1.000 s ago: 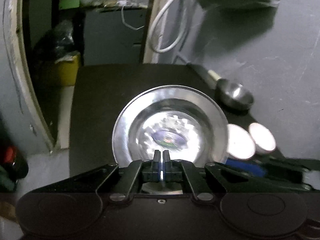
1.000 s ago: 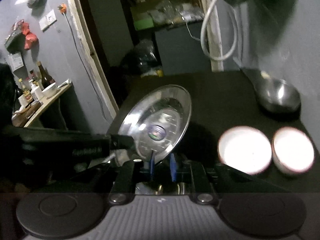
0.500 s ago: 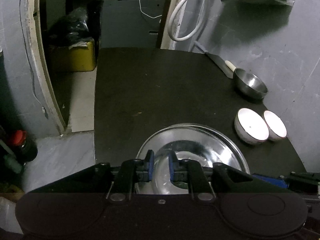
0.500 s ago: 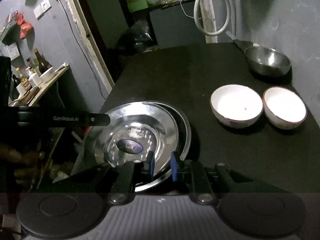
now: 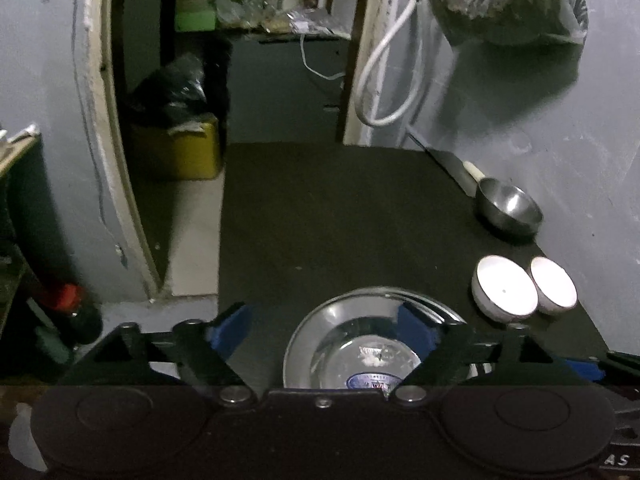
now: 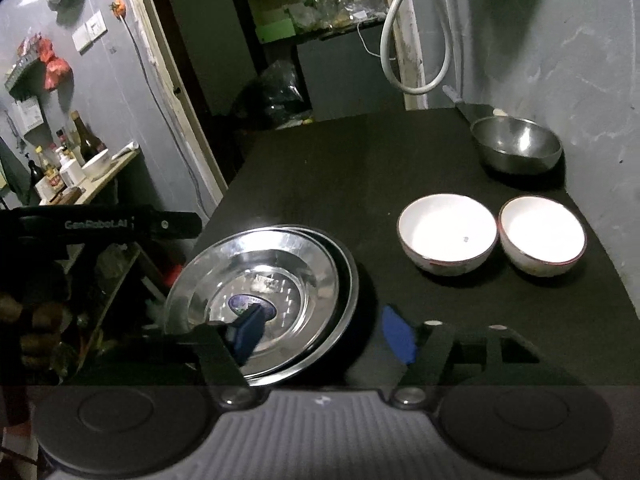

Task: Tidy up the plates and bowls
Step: 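Raise both grippers and move them toward the steel saucepan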

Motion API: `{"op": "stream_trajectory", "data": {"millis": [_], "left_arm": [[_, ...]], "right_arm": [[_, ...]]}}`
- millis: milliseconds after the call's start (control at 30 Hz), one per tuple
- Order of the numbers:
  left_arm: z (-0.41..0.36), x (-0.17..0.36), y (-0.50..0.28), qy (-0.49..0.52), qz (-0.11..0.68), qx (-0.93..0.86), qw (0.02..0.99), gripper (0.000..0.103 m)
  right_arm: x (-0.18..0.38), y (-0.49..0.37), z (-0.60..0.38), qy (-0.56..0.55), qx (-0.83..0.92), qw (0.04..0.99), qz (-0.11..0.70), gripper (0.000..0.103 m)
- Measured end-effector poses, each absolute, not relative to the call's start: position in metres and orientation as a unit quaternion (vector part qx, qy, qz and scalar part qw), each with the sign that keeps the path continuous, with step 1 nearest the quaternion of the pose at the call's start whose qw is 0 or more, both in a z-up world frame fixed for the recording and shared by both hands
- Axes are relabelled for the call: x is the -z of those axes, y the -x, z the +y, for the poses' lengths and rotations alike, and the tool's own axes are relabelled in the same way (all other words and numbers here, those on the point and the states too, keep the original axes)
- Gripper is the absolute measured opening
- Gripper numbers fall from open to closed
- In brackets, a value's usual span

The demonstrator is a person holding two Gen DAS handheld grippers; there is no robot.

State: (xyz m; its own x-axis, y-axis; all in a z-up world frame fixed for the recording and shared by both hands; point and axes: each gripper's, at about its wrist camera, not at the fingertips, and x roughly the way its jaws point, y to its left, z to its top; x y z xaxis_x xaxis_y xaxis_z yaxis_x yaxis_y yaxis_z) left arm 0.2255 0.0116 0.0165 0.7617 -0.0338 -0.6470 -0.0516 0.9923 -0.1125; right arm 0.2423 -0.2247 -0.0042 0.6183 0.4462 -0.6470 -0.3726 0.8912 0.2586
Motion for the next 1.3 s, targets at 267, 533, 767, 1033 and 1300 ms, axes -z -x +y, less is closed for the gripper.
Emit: {"op": "stream_trajectory", "data": {"millis": [267,533,767,1033,1300], "left_arm": [[-0.003,-0.054,-0.207,0.045,0.314,-0.013,0.948,0.102],[-0.01,-0.097,-0.192,0.025,0.259,0.051,0.964,0.102],[0.007,-0.112,-0.156,0.046,0.222,0.112,0.968,0.102],[0.021,-0.108,-0.122,0.038,0.225,0.162,0.96,0.102],[0.021,-0.154,-0.128,0.024,0.164,0.176,0.97,0.102]], "right_arm": [[-0.027,-0.228,-0.255,-0.083,-0.219,0.909,0.346,0.103],[-0.081,-0.185,-0.294,-0.087,-0.143,0.94,0.297,0.103],[-0.12,-0.124,-0.294,-0.049,-0.061,0.962,0.262,0.103],[-0.139,-0.059,-0.298,-0.053,0.005,0.961,0.271,0.103],[-0.217,-0.07,-0.31,-0.002,0.002,0.974,0.225,0.103]]}}
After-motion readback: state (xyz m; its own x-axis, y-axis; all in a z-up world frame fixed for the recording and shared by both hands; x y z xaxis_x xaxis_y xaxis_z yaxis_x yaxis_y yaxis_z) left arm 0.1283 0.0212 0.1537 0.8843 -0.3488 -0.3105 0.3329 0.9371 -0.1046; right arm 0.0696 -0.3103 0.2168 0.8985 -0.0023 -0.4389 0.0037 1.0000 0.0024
